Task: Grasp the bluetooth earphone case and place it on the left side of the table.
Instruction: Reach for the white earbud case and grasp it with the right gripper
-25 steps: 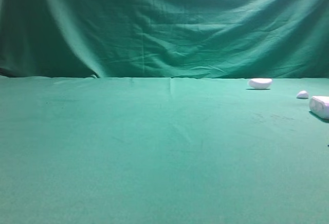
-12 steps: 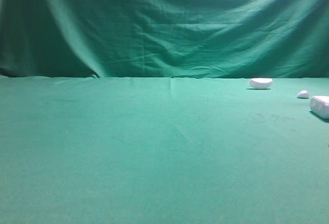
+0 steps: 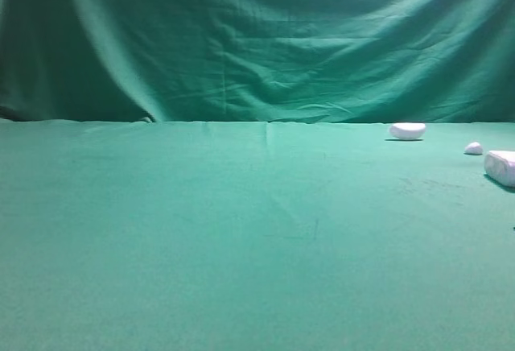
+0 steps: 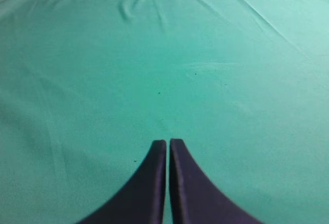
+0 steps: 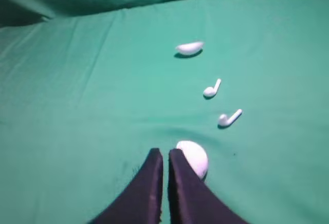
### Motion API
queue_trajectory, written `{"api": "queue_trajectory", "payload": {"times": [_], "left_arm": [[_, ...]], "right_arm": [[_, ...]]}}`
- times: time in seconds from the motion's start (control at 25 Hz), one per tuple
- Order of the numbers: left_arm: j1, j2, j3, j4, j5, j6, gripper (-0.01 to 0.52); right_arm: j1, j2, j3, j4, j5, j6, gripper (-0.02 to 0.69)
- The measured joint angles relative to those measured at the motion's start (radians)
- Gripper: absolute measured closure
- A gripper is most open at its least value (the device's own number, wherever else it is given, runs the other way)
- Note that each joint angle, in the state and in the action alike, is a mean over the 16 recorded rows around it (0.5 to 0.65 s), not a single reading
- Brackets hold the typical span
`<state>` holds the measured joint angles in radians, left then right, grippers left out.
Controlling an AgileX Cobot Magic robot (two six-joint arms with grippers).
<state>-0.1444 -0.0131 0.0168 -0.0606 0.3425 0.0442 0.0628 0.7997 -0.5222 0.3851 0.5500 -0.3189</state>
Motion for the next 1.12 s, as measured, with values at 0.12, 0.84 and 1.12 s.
{"api": "queue_trajectory", "payload": {"times": [0.12,0.84,1.12], "left_arm": [[0.000,0.000,0.000,0.000,0.000,0.000,0.514],[0.000,0.000,0.000,0.000,0.000,0.000,0.514],[0.000,0.000,0.000,0.000,0.000,0.000,0.514]], "right_arm": [[0.008,0.155,-0.085,-0.043,0.095,0.053,0.665],[0.166,0.768,-0.396,-0.427,0.160,0.356,0.348],[0.168,0.865,-0.404,-0.435,0.065,0.358,0.131]]}}
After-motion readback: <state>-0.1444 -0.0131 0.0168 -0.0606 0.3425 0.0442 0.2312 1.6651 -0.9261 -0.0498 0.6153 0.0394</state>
